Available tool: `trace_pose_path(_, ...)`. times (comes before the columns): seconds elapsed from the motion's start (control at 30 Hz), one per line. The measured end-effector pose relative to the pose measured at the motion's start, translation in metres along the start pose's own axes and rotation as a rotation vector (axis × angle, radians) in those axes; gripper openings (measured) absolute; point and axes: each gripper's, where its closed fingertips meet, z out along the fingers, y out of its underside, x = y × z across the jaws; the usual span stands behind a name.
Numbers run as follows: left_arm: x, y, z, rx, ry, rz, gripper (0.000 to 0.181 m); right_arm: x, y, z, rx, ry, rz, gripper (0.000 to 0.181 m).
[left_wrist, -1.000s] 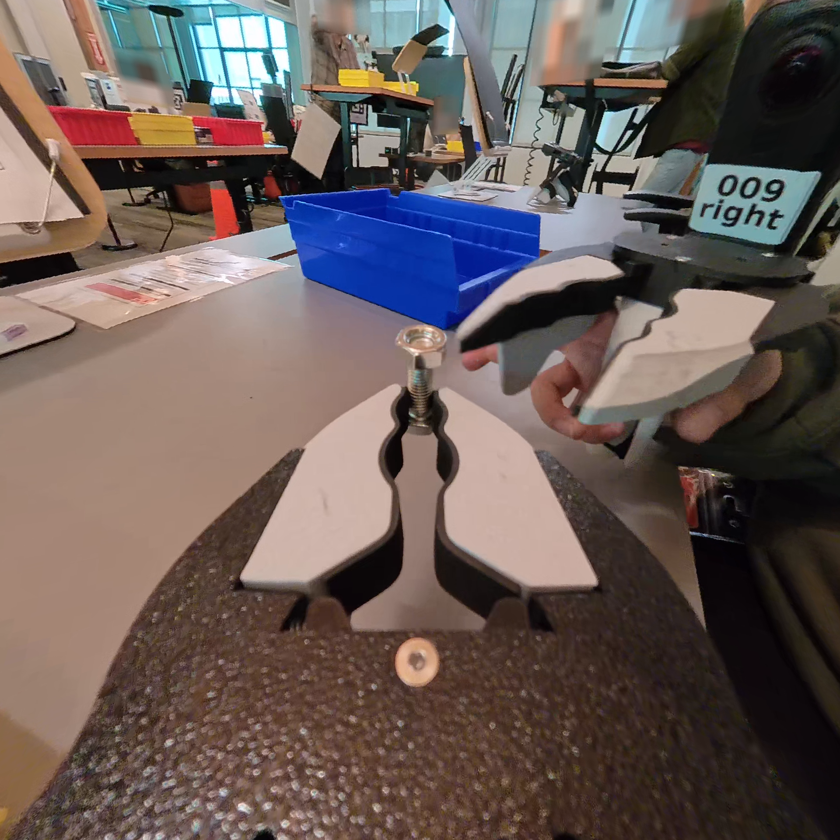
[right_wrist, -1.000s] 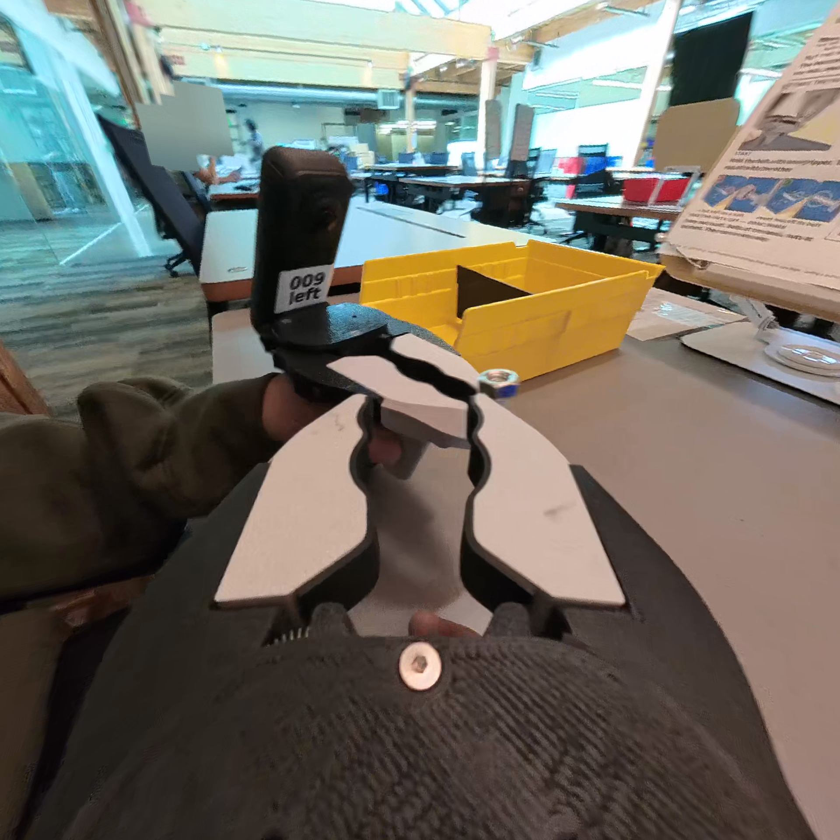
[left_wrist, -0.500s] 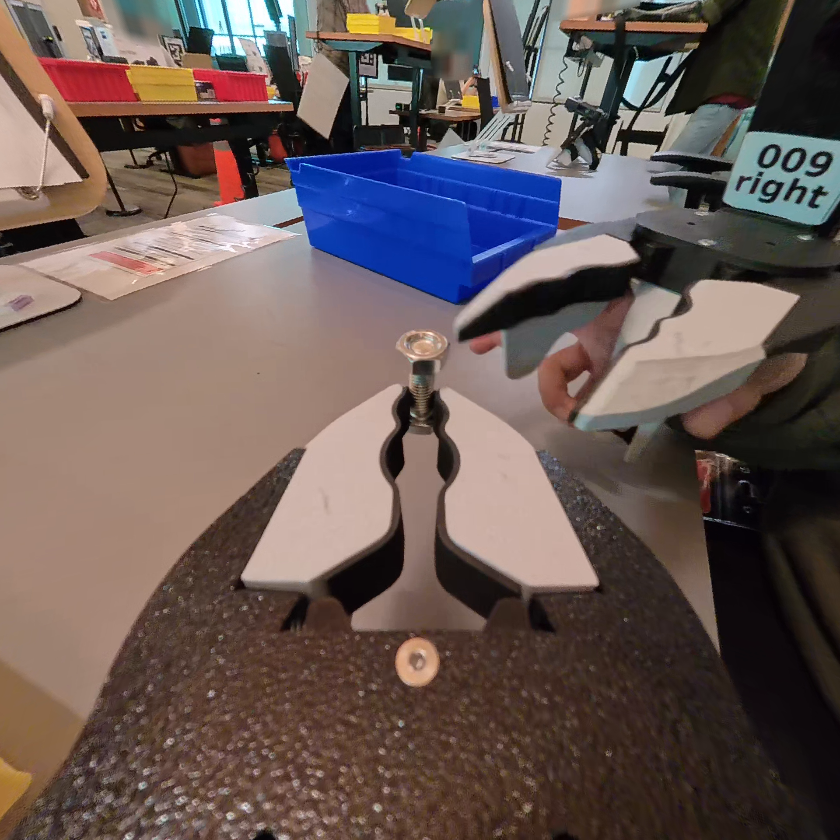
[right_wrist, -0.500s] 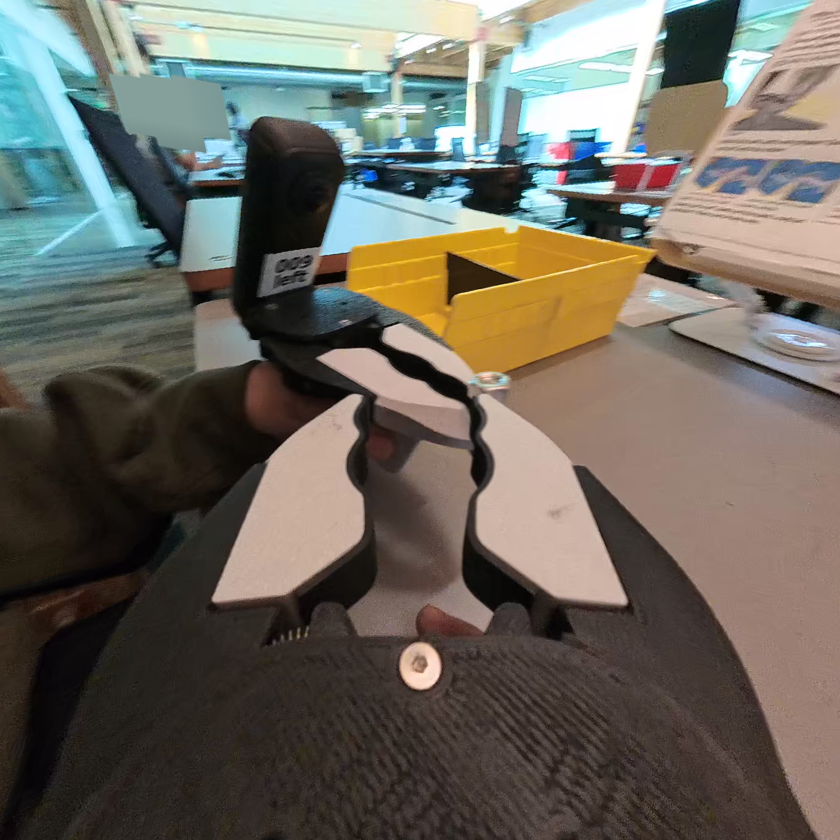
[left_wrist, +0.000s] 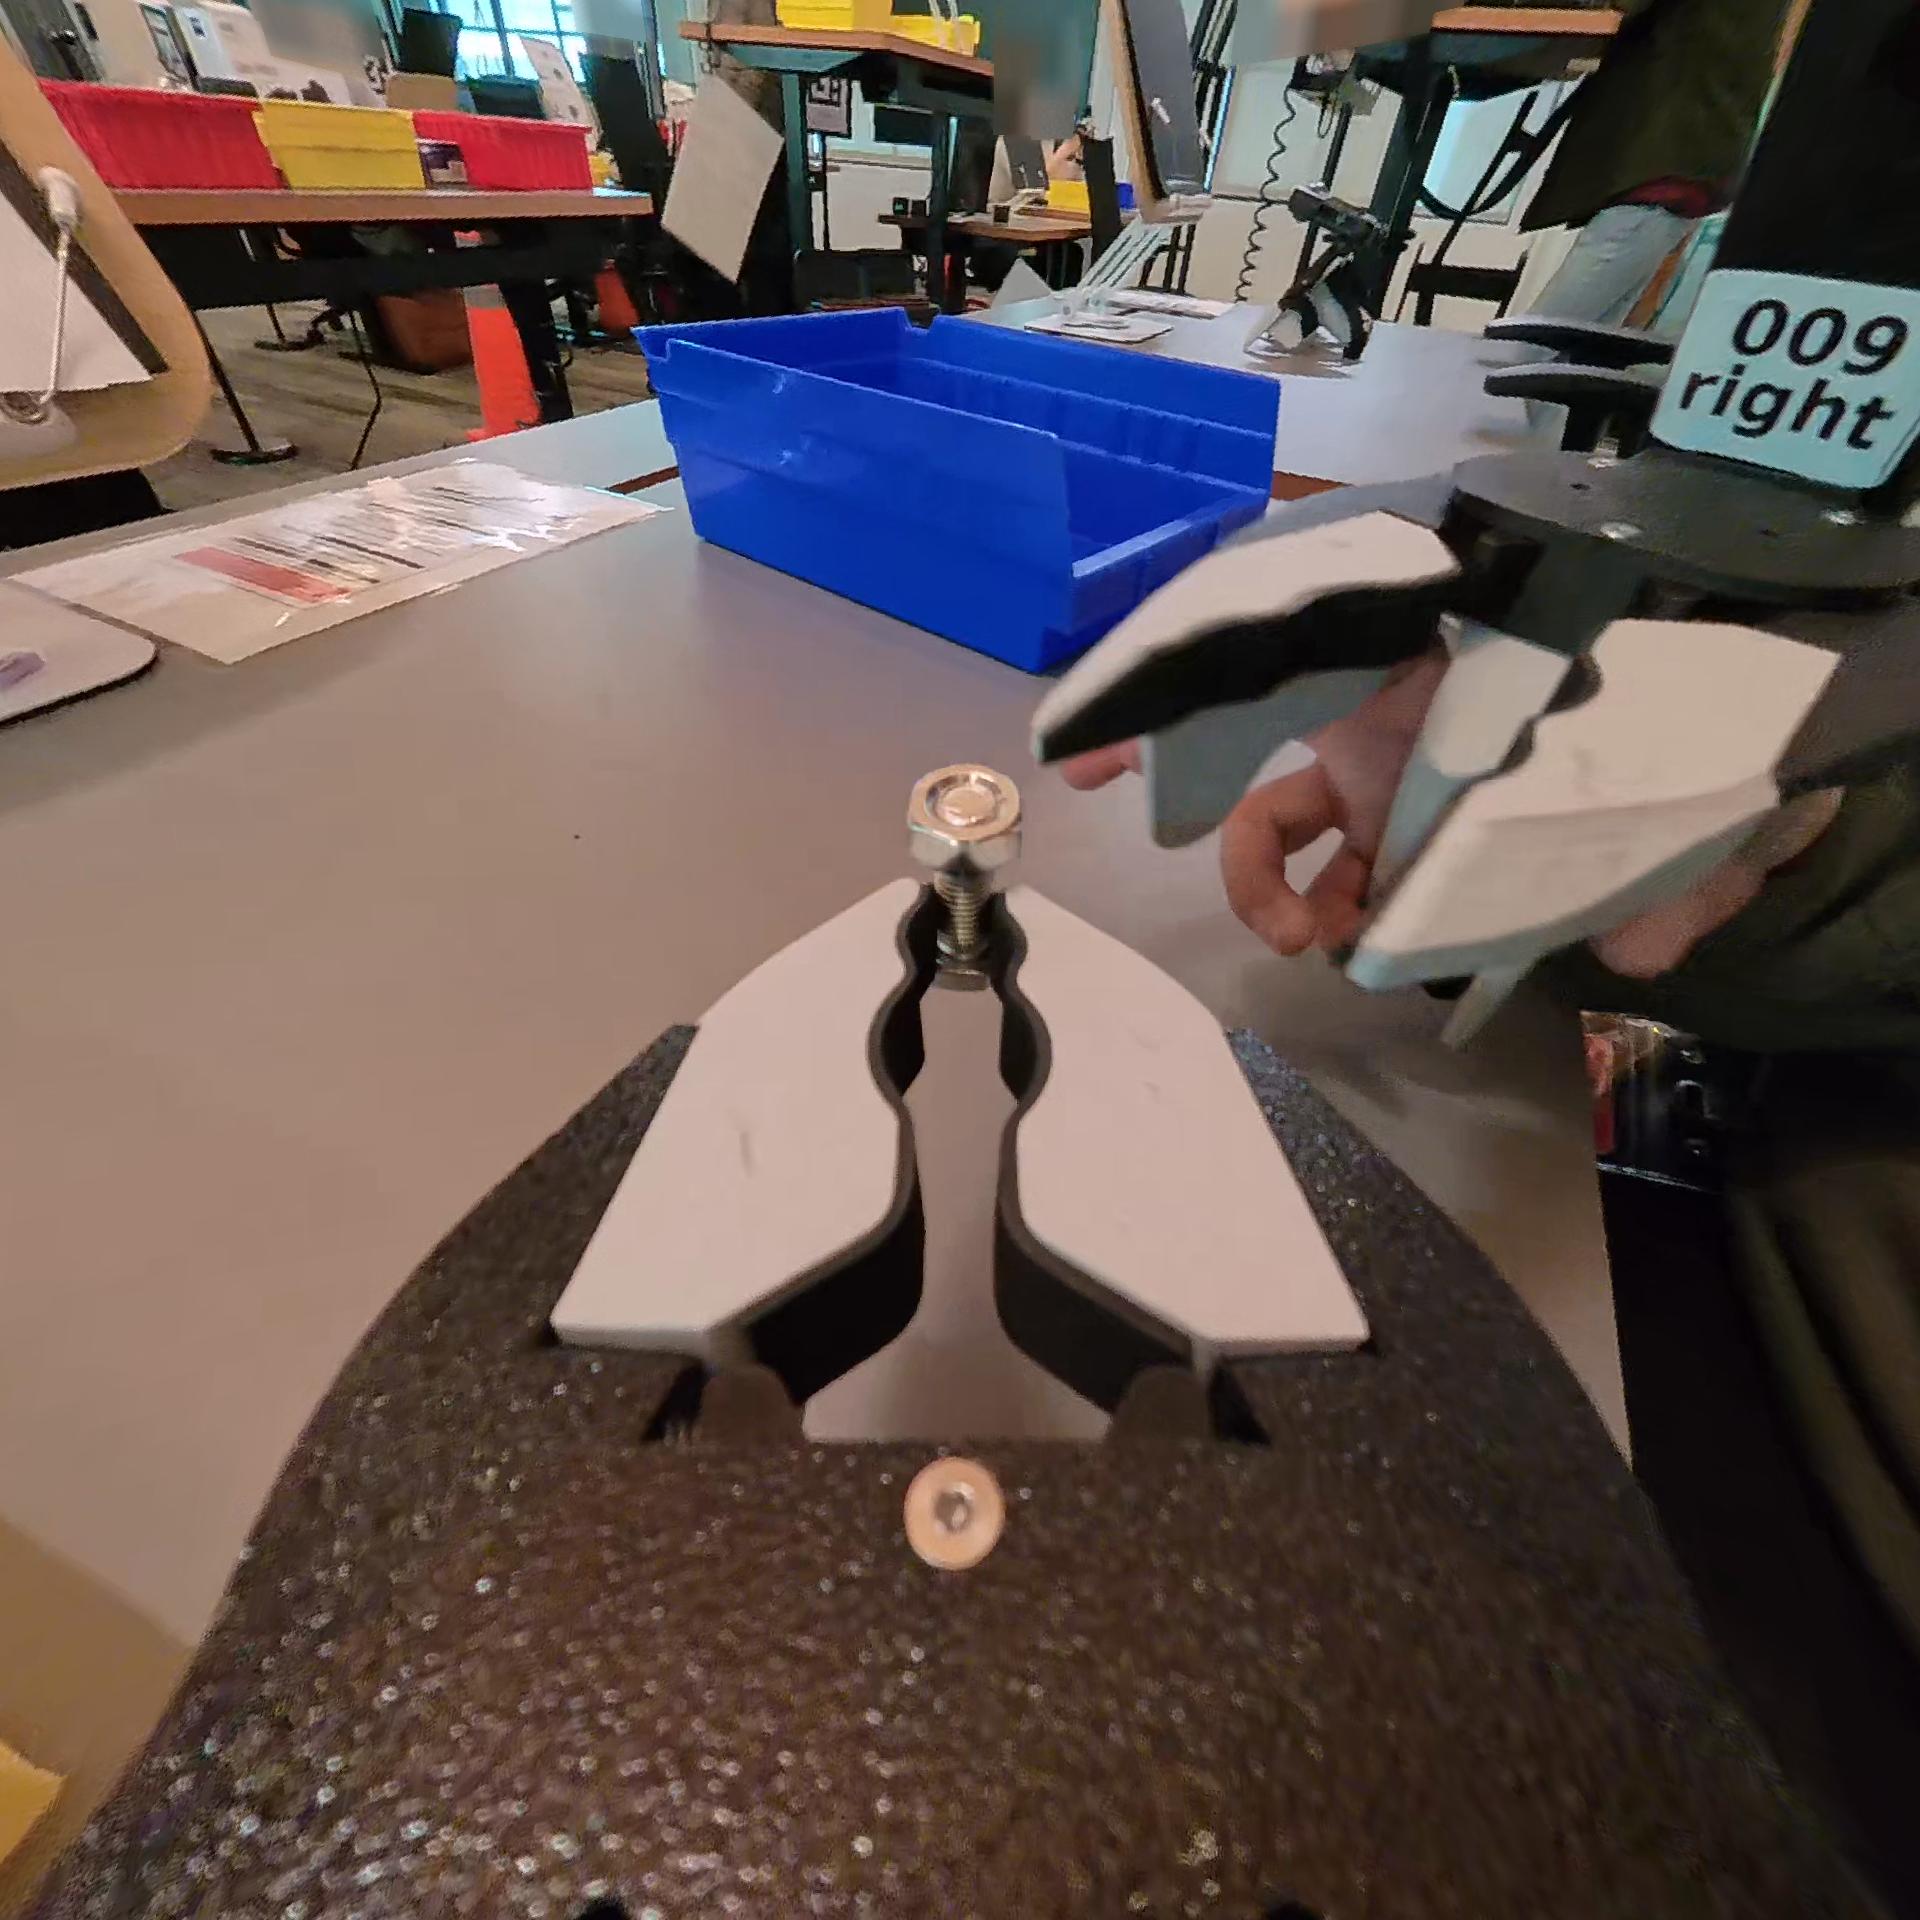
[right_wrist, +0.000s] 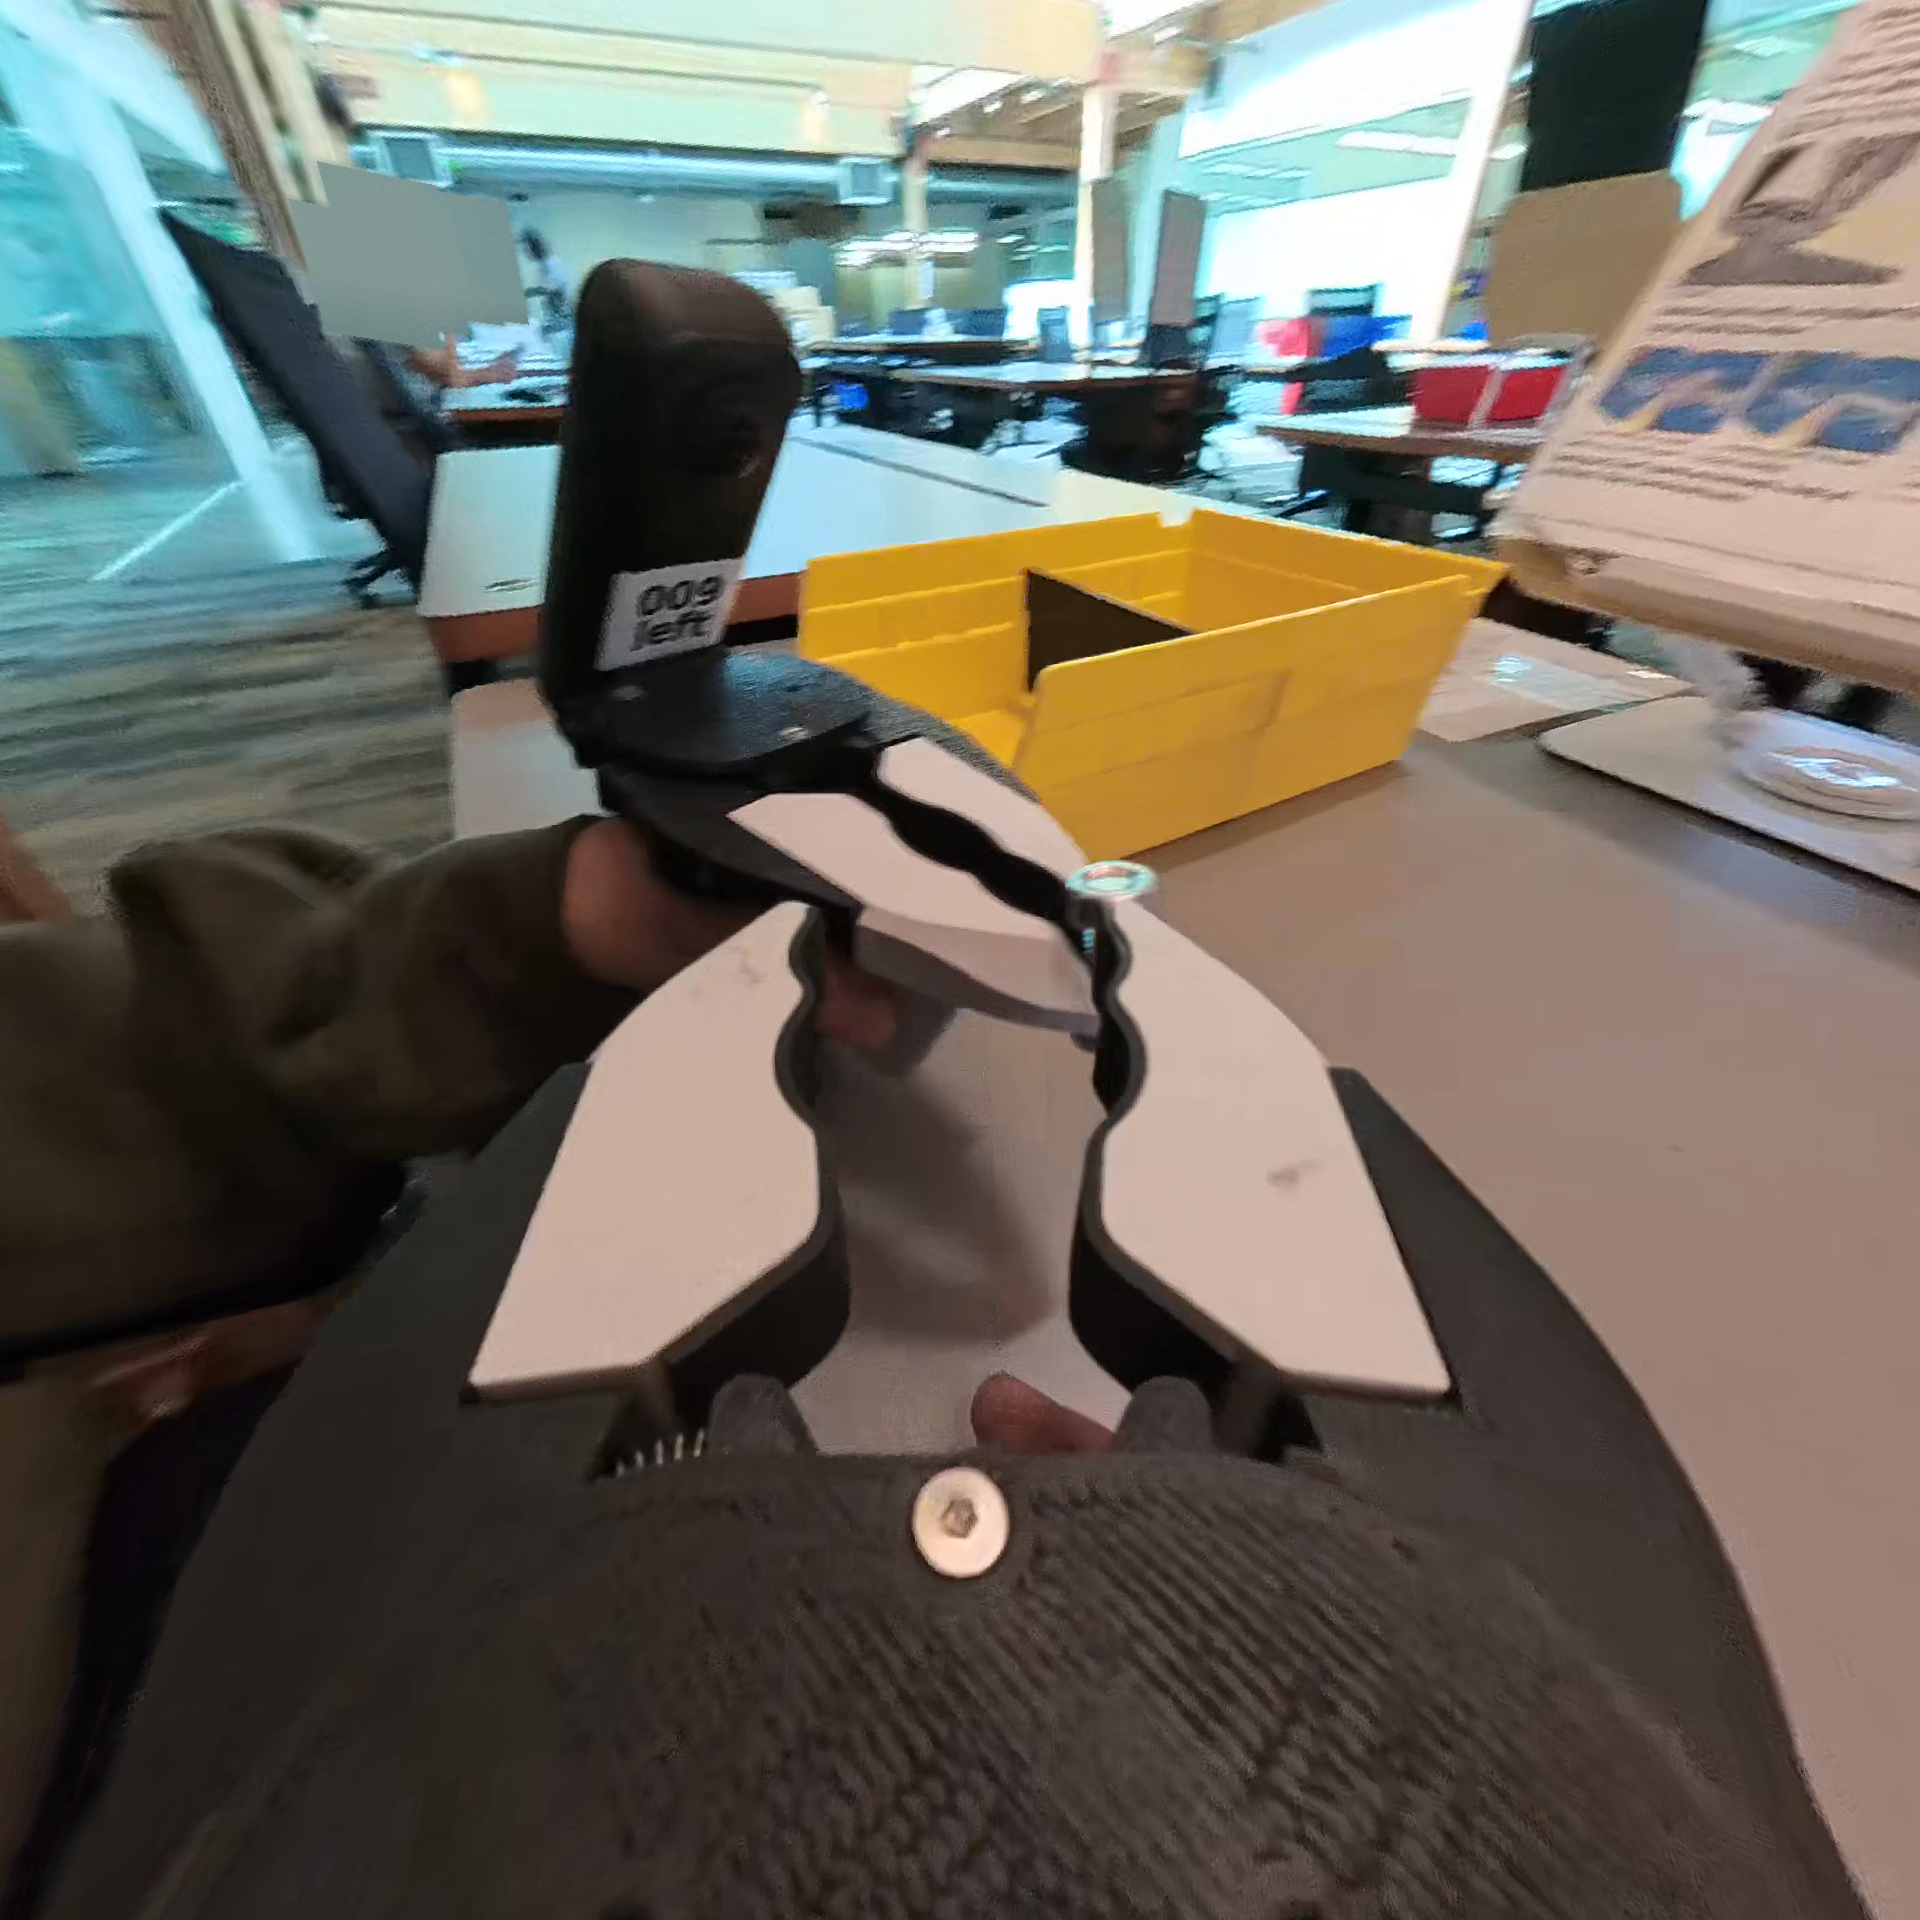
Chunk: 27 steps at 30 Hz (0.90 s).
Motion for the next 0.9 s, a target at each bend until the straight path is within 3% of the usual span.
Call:
trace_pose_path(0.13,0.011,0.001,0.004,-0.012,0.054,0.037,0.009,0.012,-0.006,-0.001,0.042,0.068,0.045,0.064)
trace_pose_path(0.3,0.013,0.002,0.005,-0.02,0.062,0.037,0.009,0.001,0.006,0.004,-0.023,-0.007,0.057,0.067)
trace_pose_path(0.4,0.001,0.002,0.003,-0.016,-0.012,0.003,0.009,0.003,0.006,0.0,-0.037,-0.012,0.038,0.054)
trace_pose_path(0.47,0.001,0.001,0.001,-0.007,0.01,-0.02,0.009,-0.015,-0.001,-0.008,0.001,-0.157,0.046,0.044)
trace_pose_path(0.53,0.002,0.0,0.001,-0.002,0.017,-0.013,0.009,0.001,-0.007,-0.008,0.043,-0.038,0.051,0.034)
trace_pose_path(0.6,0.007,0.002,0.002,-0.015,0.039,0.005,0.009,0.012,-0.009,-0.009,0.061,0.031,0.035,0.04)
trace_pose_path(0.77,0.02,0.002,0.006,-0.024,0.108,0.034,0.009,0.023,0.0,-0.008,0.018,0.089,0.052,0.043)
trace_pose_path(0.9,0.025,0.003,0.006,-0.027,0.132,0.054,0.009,0.017,0.011,-0.004,-0.051,0.065,0.001,0.029)
